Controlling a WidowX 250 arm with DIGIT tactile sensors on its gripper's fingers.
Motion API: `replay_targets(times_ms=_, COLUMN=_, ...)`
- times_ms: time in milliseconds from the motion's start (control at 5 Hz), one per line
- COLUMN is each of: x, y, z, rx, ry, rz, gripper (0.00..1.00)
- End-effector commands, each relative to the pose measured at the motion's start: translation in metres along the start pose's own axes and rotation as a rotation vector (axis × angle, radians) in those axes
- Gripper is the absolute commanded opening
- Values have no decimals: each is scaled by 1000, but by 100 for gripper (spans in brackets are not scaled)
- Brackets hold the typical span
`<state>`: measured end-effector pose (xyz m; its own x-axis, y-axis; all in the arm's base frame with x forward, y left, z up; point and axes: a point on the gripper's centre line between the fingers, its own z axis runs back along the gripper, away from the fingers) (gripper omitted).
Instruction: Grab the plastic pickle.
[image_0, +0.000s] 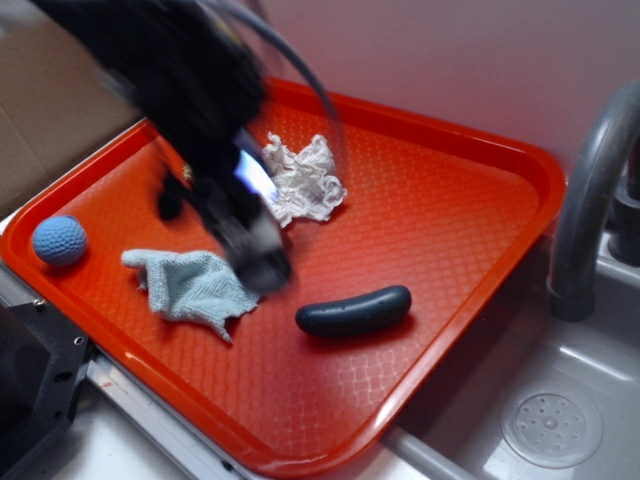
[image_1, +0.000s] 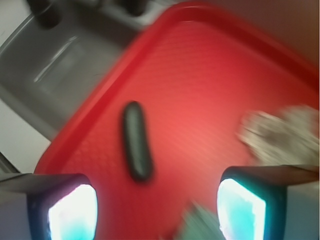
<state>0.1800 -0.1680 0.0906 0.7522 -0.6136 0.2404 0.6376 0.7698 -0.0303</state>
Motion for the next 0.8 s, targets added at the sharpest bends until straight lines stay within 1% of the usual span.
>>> replay_targets(times_ms=0, x=7, y=-33, z=-42, rx=-64, ry=151, rz=-92, gripper=100)
replay_targets(times_ms=200, x=4, y=-25, z=-41, rx=-70, ry=125, rz=-31, gripper=100)
replay_targets(times_ms=400, x=1, y=-22, z=-53, rx=-109, ry=184, rz=17, gripper=0)
replay_targets(times_ms=600, x=0, y=-19, z=-59, rx=-110, ry=233, rz=74, gripper=0)
